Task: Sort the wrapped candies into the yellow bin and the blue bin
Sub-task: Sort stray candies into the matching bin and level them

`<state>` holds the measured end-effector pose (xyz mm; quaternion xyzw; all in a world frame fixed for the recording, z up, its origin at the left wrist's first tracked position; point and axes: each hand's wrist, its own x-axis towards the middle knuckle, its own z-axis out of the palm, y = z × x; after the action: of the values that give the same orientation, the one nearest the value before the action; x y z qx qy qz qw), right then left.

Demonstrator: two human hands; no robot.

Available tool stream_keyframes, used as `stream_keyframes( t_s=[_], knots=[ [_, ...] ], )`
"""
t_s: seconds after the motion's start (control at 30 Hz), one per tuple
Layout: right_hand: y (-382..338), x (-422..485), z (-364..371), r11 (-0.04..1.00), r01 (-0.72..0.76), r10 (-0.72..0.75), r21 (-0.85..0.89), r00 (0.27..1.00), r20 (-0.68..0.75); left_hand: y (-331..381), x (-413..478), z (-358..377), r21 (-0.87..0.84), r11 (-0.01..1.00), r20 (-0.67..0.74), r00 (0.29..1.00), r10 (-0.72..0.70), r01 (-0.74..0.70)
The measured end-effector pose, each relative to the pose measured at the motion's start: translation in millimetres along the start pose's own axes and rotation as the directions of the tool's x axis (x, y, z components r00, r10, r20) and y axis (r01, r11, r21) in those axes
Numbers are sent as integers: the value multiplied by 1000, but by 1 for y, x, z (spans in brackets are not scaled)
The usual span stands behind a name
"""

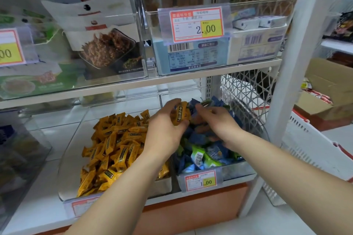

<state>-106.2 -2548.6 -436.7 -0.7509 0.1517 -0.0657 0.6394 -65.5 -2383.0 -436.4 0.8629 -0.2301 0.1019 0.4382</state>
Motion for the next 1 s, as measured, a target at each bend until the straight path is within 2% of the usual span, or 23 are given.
stream_keyframes(
  t_s=[0.07,0.13,0.27,0.37,0.43,0.53,0.67,0.7,0.8,0.9,1.0],
  knots=[
    [0,2,-5,980,104,-118,-170,990,-74,-4,3,-7,-57,997,4,999,-52,52],
    [-4,1,-6,953,159,-170,-258,985,-21,-10,4,-17,-87,993,-9,997,-78,77],
    [-12,0,8,968,123,-81,-217,978,193,-28,6,-44,-88,988,-49,990,-135,130],
    [-14,1,29,953,213,-175,-214,967,186,-48,4,-69,-13,985,-58,983,-172,172],
    [-18,1,43,907,309,-253,-287,943,216,-61,0,-84,108,977,-45,983,-177,181],
    [-23,1,68,868,403,-333,-289,906,261,-74,-5,-97,229,951,-49,978,-202,208],
    [-24,2,84,666,508,-407,-546,861,305,-72,-7,-106,270,946,-127,981,-147,176],
    [-23,4,80,661,496,-409,-563,867,284,-68,-8,-106,271,951,-134,984,-119,152],
    [-21,15,52,743,391,-339,-544,920,198,-54,-12,-93,267,962,-52,998,-42,55],
    [-13,28,24,764,336,-321,-551,939,127,-44,-22,-69,256,967,94,995,-14,-11],
    [-6,41,22,739,396,-327,-545,918,224,-47,-32,-48,272,962,215,976,-23,-37]
  ],
)
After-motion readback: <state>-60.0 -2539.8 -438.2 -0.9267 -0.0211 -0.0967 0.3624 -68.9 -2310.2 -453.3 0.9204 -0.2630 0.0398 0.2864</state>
